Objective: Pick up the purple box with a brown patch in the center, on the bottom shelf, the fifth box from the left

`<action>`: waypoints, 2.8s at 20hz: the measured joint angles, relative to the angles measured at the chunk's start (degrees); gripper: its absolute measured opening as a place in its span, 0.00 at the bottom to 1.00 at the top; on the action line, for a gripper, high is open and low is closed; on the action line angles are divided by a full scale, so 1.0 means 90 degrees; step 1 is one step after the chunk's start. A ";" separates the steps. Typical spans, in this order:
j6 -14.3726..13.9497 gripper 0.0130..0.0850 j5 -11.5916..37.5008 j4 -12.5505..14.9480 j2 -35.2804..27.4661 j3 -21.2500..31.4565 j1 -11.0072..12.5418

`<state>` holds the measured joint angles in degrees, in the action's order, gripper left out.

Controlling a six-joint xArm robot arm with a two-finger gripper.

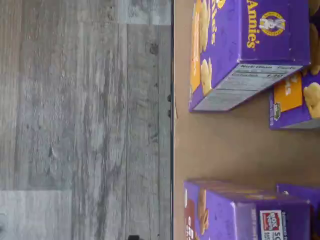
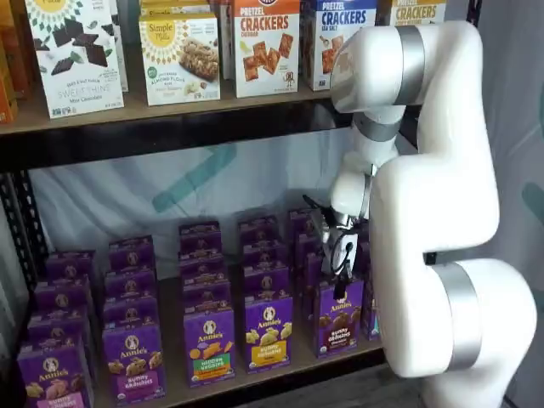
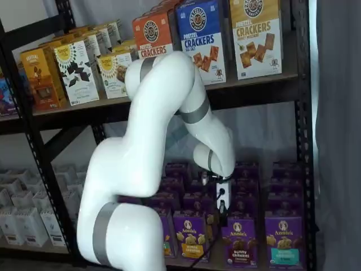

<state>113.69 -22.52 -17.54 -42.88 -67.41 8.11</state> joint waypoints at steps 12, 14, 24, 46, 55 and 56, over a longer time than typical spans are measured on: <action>0.0181 1.00 -0.0847 -0.0008 -0.0338 -0.0761 0.0254; 0.0138 1.00 -0.0885 0.0043 -0.0504 -0.0937 0.0257; -0.0152 1.00 -0.0747 0.0386 -0.1262 -0.1592 0.0247; -0.0376 0.78 -0.0138 0.0686 -0.1619 -0.1608 0.0246; -0.0400 0.67 -0.0063 0.0754 -0.1528 -0.1464 0.0278; -0.0389 0.67 -0.0046 0.0743 -0.1518 -0.1442 0.0277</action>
<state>110.19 -22.93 -10.85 -56.54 -80.39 10.60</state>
